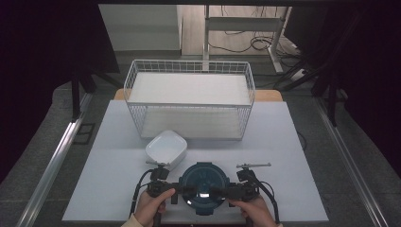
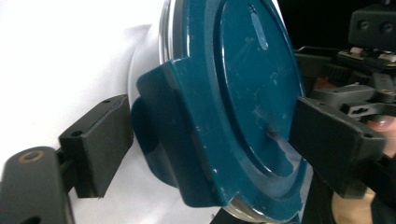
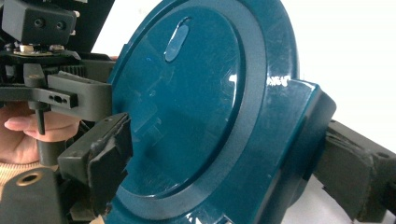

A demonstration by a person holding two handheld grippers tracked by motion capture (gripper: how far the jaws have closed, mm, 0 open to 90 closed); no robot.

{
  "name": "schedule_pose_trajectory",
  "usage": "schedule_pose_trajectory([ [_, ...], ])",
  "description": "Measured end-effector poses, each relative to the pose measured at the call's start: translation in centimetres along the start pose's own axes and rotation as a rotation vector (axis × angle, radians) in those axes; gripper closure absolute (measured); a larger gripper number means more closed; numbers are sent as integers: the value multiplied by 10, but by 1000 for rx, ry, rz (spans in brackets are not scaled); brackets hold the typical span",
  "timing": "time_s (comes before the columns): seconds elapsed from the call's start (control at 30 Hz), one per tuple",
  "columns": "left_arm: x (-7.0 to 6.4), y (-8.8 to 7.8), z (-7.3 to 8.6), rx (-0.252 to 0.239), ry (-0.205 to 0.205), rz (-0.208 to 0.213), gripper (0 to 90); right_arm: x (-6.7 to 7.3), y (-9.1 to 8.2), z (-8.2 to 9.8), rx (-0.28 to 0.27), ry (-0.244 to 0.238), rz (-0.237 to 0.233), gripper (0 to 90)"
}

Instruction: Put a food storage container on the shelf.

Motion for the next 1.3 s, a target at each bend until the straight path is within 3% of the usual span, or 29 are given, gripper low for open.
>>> schedule_pose_trajectory([
  [0.27, 0, -2, 0, -12, 12, -42, 216, -3, -2, 0, -8, 43, 14, 186],
  [0.3, 0, -5, -2, -28, 15, -60, 268, -4, -4, -1, -10, 57, 5, 210],
  [0.43, 0, -7, -2, -33, -7, -48, 295, -4, -8, -2, -14, 79, -8, 262],
  [0.87, -8, -16, -2, -67, -18, -65, 357, 0, -19, -3, -47, 82, -22, 359],
  [1.3, -14, -24, -5, -94, 8, -86, 375, 10, -25, -5, -77, 33, -9, 386],
])
Point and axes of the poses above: each handheld gripper's, and its own axes: y roughly forward along the jaws, z roughly out of its underside, x roughly to its left, the point moved 9 cm from there along y, roughly forward along the jaws, and after that the axes turned 10 degrees about y, right-handed, at the moved point
